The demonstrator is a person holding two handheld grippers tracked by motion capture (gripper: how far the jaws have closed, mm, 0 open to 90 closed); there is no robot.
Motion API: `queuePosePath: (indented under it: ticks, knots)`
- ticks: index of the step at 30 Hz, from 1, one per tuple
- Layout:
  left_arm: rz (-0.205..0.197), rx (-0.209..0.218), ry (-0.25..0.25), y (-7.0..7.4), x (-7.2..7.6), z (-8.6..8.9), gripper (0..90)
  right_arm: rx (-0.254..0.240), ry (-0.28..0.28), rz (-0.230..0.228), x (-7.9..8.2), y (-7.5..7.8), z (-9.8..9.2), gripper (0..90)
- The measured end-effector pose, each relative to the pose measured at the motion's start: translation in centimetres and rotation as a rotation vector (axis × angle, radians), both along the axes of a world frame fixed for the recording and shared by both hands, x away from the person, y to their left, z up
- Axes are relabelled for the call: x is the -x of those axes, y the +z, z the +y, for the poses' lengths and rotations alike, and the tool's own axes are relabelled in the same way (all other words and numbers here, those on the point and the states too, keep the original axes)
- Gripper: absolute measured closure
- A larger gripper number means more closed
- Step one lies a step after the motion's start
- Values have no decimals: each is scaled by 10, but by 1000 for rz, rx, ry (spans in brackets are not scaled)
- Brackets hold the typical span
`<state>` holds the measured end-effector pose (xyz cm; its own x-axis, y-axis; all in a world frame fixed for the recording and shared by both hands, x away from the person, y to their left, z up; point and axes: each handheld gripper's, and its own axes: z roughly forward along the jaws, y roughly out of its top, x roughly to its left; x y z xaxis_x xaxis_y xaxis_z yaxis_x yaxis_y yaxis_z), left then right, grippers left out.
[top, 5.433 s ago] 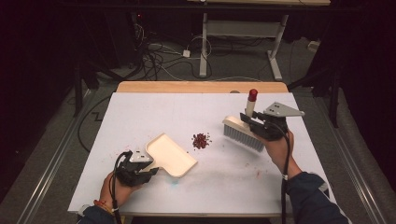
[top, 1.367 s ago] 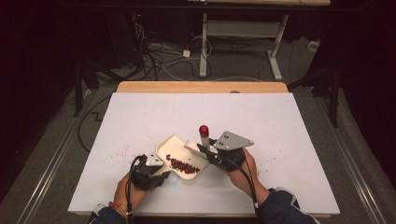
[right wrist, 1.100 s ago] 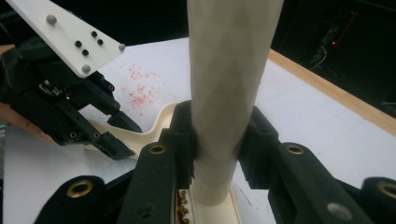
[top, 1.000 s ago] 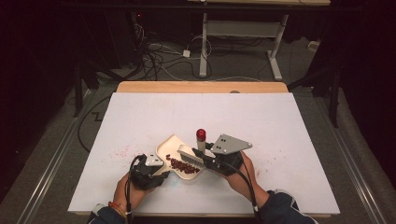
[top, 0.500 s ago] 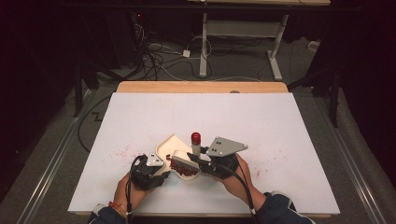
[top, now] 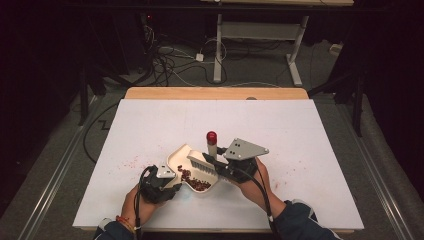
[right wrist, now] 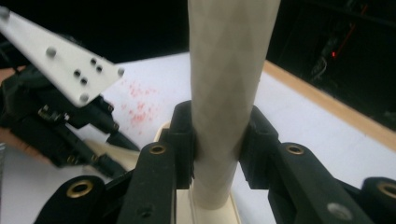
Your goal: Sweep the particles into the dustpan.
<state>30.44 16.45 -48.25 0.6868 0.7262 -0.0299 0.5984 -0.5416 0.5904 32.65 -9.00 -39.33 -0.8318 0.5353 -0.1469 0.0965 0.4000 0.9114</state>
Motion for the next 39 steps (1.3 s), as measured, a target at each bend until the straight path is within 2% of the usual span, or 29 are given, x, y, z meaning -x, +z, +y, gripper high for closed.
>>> queuePosePath:
  ticks: [2, 3, 4, 6, 8, 12, 14, 16, 20, 26, 32, 39]
  knots:
    - [1, -2, -4, 0, 0, 0, 634, -10, 24, -30, -8, 0, 7, 709]
    - [1, -4, -8, 0, -1, 0, 634, -10, 24, -30, -8, 0, 7, 709]
    - [-1, -5, -9, 0, -1, 1, 634, 3, 23, -56, -14, -1, 13, 709]
    - [-1, -2, -11, 0, -1, 1, 634, 7, 22, -60, -18, -2, 17, 709]
    - [-7, 2, -7, 1, -2, 0, 634, 16, 13, -47, -30, -9, 27, 709]
    - [-2, 6, -10, 1, -3, 0, 634, 37, 12, -39, -35, -18, 37, 709]
    - [-5, 8, -7, 1, -3, 0, 634, 12, 24, -17, -34, -20, 41, 709]
    - [-5, 8, -5, 1, -3, 0, 634, 23, 36, -24, -28, -21, 45, 707]
    - [-1, 12, -4, 0, -3, 0, 634, -8, 52, 14, -19, -20, 49, 708]
    - [-1, 7, -5, 1, -3, -1, 634, -18, 58, 38, -11, -18, 49, 708]
    - [-3, 16, -1, 0, -3, -1, 634, -30, 55, 42, -10, -15, 45, 709]
    - [-4, 19, 1, 1, -3, 0, 634, -56, 24, 21, -14, -3, 26, 708]
